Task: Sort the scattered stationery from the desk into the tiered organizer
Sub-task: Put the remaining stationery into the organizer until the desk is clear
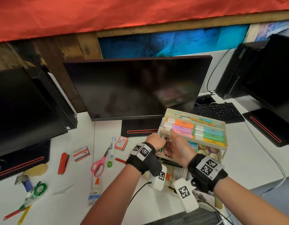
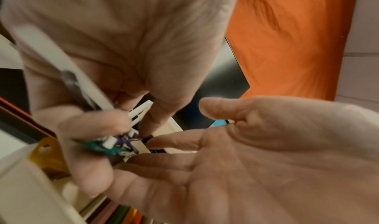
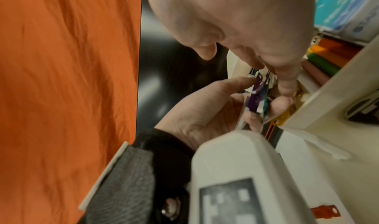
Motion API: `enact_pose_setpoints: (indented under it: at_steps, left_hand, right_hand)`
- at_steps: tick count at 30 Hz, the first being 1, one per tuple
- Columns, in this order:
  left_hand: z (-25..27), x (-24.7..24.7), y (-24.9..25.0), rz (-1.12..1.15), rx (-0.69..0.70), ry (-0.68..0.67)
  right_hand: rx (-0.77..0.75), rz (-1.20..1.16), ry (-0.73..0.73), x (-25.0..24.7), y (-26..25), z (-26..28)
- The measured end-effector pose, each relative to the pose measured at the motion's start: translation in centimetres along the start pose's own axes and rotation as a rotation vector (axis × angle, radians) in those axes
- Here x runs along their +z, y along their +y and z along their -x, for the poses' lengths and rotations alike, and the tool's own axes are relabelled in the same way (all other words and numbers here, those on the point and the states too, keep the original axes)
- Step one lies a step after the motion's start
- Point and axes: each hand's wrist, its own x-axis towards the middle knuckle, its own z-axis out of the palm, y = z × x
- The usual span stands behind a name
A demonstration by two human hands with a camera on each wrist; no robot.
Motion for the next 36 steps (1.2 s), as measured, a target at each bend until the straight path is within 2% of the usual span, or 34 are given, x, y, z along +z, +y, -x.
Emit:
enact_pose_setpoints:
  at_steps: [8, 15, 19, 22, 25, 28, 31, 36]
  left_hand:
    - [0.0, -0.8, -0.2, 0.118, -0.057, 0.008]
    - [0.5, -0.9, 0.0, 0.302, 0.005, 0.013]
    - [0.5, -0.7, -0.4, 0.338, 0.030, 0.036]
    - [0.6, -0.7, -0.8, 0.351, 0.047, 0.031]
    - [0.7, -0.7, -1.0, 0.322, 0.048, 0.037]
    - [0.5, -0.7, -1.3, 0.261, 0.054, 0.040]
    - [0.6, -0.7, -1.8, 0.082, 0.090, 0.049]
    - [0.3, 0.4, -2.7, -0.167, 0.177, 0.147]
  right_hand:
    - [0.017, 0.018, 0.045, 0.8, -0.1, 0.1]
    - [0.018, 0.009, 0.047, 0.9, -0.3, 0.0]
    - [0.039, -0.034, 0.052, 0.9, 0.1, 0.2]
    - [-0.003, -0.051, 0.072, 1.2, 0.4, 0.4]
    - [-0.038, -0.054, 0.107, 1.5, 0.3, 0.4]
    - [-0.042, -0.061, 0.081, 1.5, 0.1, 0.6]
    - [-0.049, -0.066, 0.042, 1.2, 0.2, 0.7]
    - [-0.081, 0.073, 0.007, 0.7, 0.2, 1.2]
